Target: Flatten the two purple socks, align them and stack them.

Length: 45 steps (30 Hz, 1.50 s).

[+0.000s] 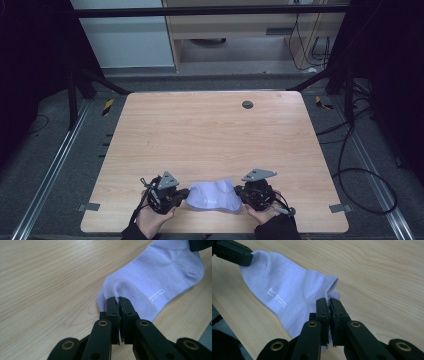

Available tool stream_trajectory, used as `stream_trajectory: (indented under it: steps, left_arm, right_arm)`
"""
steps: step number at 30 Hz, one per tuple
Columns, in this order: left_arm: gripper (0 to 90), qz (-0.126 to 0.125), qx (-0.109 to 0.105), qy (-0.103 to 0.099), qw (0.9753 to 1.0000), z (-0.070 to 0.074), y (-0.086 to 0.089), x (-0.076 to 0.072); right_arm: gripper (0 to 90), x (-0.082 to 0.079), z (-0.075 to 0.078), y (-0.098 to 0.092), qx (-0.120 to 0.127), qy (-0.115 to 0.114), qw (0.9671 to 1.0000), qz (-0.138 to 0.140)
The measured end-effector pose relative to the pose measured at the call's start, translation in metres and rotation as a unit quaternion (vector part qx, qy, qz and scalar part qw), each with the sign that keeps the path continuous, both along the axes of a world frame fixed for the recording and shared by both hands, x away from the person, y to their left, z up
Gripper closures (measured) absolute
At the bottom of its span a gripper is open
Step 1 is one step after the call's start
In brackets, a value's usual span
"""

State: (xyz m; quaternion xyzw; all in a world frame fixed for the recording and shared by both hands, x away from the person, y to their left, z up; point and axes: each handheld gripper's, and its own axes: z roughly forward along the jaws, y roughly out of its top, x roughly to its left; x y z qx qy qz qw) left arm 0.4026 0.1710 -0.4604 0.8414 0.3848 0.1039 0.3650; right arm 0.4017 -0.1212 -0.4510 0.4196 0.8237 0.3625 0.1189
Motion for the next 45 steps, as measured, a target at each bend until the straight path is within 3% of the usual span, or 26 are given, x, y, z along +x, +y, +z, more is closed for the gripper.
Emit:
stream_trajectory:
  steps: [9, 17, 24, 27, 33, 38, 45]
  left_arm:
    - [86.5, -0.005, 0.022, 0.014, 0.9997, -0.012, -0.006, 0.002]
    - [85.3, -0.001, 0.037, 0.010, 0.9993, -0.016, -0.006, 0.004]
    - [77.8, 0.002, 0.050, 0.008, 0.9987, -0.019, -0.006, 0.004]
    - [70.8, 0.013, 0.044, -0.005, 0.9989, -0.015, -0.002, 0.004]
    - [52.0, 0.034, 0.021, -0.043, 0.9983, -0.011, 0.007, 0.008]
    - [43.1, 0.049, 0.009, -0.075, 0.9959, -0.008, 0.019, 0.015]
    - [35.8, 0.083, -0.012, -0.097, 0.9917, -0.007, 0.046, 0.029]
  right_arm:
    - [86.2, 0.003, -0.011, -0.002, -0.013, 0.016, 0.9998, -0.003]
    - [83.1, 0.006, -0.022, -0.005, -0.019, 0.018, 0.9997, -0.006]
    - [75.6, 0.008, -0.028, -0.004, -0.032, 0.017, 0.9993, -0.002]
    - [69.8, 0.008, -0.027, -0.007, -0.020, 0.008, 0.9998, -0.001]
    - [58.1, 0.011, -0.022, -0.019, 0.017, -0.032, 0.9993, -0.011]
    - [46.3, 0.017, -0.020, -0.035, 0.043, -0.078, 0.9953, -0.037]
    - [33.2, 0.028, -0.021, -0.062, 0.054, -0.100, 0.9898, -0.086]
